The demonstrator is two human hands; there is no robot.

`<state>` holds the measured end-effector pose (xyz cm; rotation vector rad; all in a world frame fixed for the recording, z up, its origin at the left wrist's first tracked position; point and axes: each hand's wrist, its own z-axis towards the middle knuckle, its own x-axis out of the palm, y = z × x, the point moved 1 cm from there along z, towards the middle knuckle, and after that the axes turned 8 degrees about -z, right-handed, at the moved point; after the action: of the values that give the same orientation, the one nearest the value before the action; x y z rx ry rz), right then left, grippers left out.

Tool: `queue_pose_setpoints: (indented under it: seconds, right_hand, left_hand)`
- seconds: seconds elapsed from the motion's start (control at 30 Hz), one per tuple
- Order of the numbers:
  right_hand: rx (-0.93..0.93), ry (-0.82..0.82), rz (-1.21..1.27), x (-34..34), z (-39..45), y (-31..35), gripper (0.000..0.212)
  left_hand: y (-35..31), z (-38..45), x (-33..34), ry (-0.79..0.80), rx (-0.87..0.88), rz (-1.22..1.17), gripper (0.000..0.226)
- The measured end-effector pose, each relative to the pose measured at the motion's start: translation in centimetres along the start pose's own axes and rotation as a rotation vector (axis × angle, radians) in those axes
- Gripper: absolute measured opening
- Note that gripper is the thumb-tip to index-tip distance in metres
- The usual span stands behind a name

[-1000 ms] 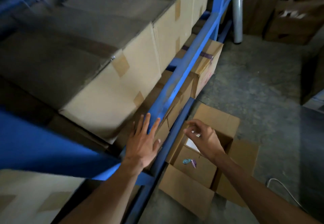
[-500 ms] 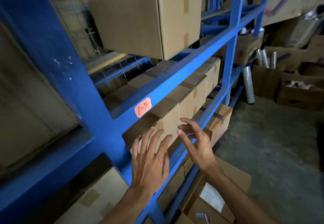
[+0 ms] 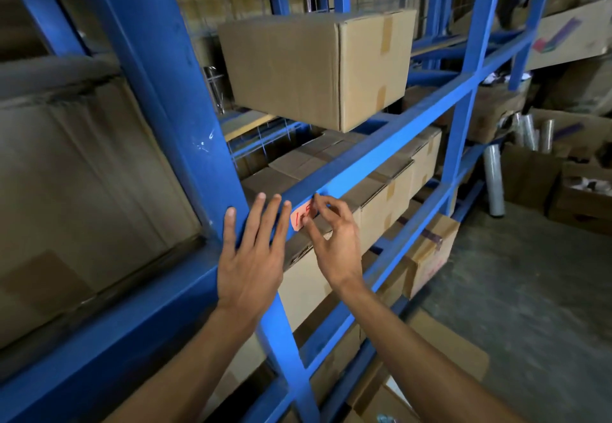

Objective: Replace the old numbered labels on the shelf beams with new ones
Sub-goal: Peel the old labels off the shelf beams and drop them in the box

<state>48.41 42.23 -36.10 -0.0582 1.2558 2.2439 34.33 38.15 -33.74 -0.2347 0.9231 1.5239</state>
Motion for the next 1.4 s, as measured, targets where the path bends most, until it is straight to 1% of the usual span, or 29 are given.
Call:
queue_pose_setpoints:
  seconds: [0.13, 0.27, 0.43, 0.53, 0.63, 0.7, 0.83, 0.9, 0.97, 1.07, 1.17, 1.27, 1.4]
  right_hand:
    - [0.033, -0.088, -0.007, 0.3, 0.5, -0.3, 0.025]
    - [0.030, -0.072, -0.019, -0.1, 1.5, -1.0, 0.011]
    - [0.008, -0.032, -0.022, -1.4, 1.7, -1.6, 0.008]
    - [0.026, -0.012, 0.039, -2.4, 0.8, -2.3, 0.010]
    - [0.104, -0.064, 0.051, -3.6, -0.8, -4.3, 0.010]
    - [0.176, -0.069, 0.027, -4.6, -2.0, -6.5, 0.009]
    - [0.299, 0.009, -0.048, -6.7, -4.2, -11.4, 0.006]
    - [0.365, 0.022, -0.095, -7.5, -5.6, -14.0, 0.012]
    - [0.445, 0.019, -0.126, -7.9, -7.2, -16.9, 0.018]
    - [0.539, 0.054, -0.222, -8.2, -10.0, -20.9, 0.012]
    - [0.606, 0.091, -0.304, -8.3, -13.3, -25.1, 0.011]
    - [0.695, 0.123, -0.307, -8.0, -16.5, -28.9, 0.012]
    - [0.802, 0.123, -0.388, -7.3, -20.5, -33.7, 0.012]
  left_hand:
    - [0.1, 0.0, 0.1, 0.070, 0.040, 0.046, 0.066]
    - [0.1, 0.2, -0.2, 0.085, 0.050, 0.040, 0.070]
    - [0.0, 0.2, -0.4, 0.097, 0.044, -0.004, 0.070]
    - [-0.3, -0.3, -0.2, 0.061, 0.052, -0.106, 0.067]
    - [-1.2, -1.9, 0.7, 0.077, 0.095, -0.221, 0.071]
    - [-2.1, -3.0, 1.7, 0.127, 0.098, -0.263, 0.076]
    - [-4.4, -5.1, 4.1, 0.263, 0.122, -0.364, 0.085]
    - [-5.9, -6.1, 5.9, 0.326, 0.174, -0.424, 0.087]
    - [-7.9, -7.4, 8.0, 0.390, 0.259, -0.492, 0.085]
    - [-11.1, -9.3, 11.2, 0.499, 0.340, -0.564, 0.074]
    - [-13.9, -11.0, 15.3, 0.632, 0.249, -0.622, 0.066]
    - [-16.0, -12.5, 20.0, 0.759, 0.170, -0.652, 0.067]
    - [-18.1, -14.4, 25.2, 0.848, 0.117, -0.710, 0.068]
